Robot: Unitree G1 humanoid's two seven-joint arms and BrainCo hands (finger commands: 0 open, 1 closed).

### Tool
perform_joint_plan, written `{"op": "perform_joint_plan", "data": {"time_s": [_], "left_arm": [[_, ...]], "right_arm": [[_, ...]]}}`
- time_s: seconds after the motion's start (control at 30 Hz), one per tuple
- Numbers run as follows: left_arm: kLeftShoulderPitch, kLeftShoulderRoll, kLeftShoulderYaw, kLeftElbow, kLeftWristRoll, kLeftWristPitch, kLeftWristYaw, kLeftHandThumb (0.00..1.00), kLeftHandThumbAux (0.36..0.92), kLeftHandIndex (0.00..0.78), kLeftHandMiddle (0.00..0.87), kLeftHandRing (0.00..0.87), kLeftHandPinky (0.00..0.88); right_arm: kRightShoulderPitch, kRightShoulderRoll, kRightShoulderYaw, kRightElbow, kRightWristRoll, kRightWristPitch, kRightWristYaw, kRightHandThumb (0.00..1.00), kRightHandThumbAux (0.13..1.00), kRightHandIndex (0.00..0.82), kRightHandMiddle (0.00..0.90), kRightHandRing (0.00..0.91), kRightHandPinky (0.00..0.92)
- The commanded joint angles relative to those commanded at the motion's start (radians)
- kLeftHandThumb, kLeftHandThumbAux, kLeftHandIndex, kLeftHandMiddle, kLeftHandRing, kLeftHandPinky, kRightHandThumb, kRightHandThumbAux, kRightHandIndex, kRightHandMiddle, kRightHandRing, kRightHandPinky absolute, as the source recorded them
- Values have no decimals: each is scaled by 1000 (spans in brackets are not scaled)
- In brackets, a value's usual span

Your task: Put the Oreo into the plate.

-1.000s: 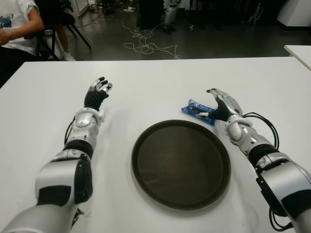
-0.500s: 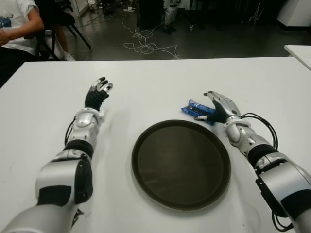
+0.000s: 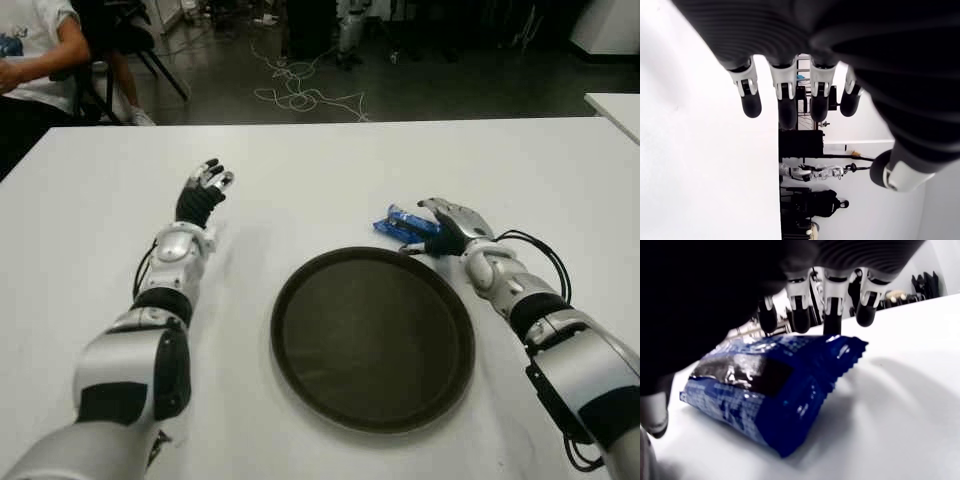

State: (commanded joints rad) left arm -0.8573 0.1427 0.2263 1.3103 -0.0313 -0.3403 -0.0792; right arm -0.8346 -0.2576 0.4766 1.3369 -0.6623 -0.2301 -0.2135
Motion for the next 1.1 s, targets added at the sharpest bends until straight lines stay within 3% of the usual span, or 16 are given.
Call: {"op": "perform_joint_plan", "data": {"time_s": [0.33,0.8,1.1], "left_arm": [[2,-3,-10,-8,3,-3,12,158,577,46,110,86,68],[4,-4,1,-6,-7,-2,4,168,573,47,116,100,91],[4,-8,2,-10,-9,-9,2,170,568,53,117,99,82]], "right_arm": [[-2,-1,7,0,-5,14,33,0,494,44,150,153,127],[-8,-13,42,3,-24,23,53,0,510,172,241,236,214],[-9,-18,46,6,-19,40,74,0,546,200,269,268,246]]}}
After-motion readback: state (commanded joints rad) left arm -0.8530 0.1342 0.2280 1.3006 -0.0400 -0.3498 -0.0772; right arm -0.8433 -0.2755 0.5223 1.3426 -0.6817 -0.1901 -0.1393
